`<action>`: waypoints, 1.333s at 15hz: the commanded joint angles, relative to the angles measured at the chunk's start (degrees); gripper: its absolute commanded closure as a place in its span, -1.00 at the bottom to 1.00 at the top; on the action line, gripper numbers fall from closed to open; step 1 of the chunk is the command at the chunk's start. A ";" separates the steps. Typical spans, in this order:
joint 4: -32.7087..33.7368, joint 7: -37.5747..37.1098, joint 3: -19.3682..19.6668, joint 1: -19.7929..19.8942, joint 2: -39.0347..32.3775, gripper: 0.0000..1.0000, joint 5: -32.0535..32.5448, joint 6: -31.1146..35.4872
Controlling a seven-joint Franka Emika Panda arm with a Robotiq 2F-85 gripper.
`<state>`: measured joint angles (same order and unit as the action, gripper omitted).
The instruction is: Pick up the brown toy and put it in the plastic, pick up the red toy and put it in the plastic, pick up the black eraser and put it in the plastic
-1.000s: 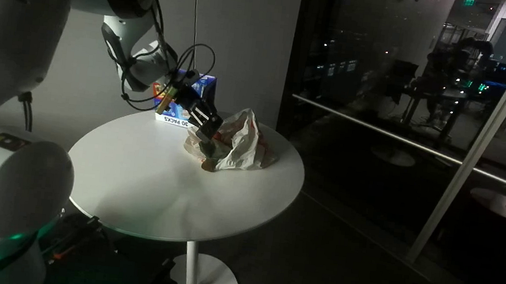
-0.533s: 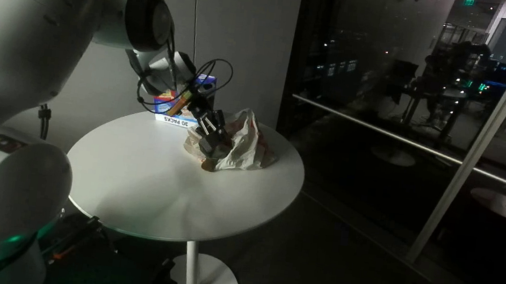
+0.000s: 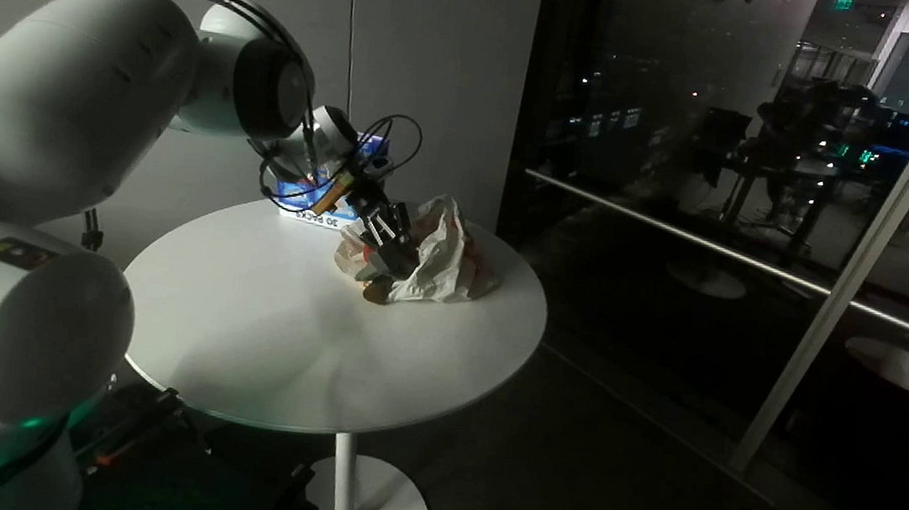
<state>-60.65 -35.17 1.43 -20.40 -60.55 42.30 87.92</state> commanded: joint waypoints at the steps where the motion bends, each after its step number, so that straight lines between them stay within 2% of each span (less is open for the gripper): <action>1: 7.34 -2.21 4.14 -2.65 -4.71 0.62 1.87 1.18; 4: 7.61 -6.61 5.91 -3.65 -5.29 0.62 5.54 4.92; 11: 8.93 -14.65 9.19 -4.94 -7.50 0.62 12.03 8.57; 13: 10.54 -13.79 8.45 -4.18 -8.59 0.62 10.14 5.64; 14: 10.82 -13.59 8.29 -3.94 -8.89 -0.13 9.72 5.41; 16: 11.24 -13.67 8.19 -3.86 -9.37 -0.28 9.71 5.17; 20: 9.12 -12.78 7.80 -4.84 -7.54 -0.89 9.73 3.90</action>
<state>-52.60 -48.76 9.13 -24.28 -68.25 52.25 94.51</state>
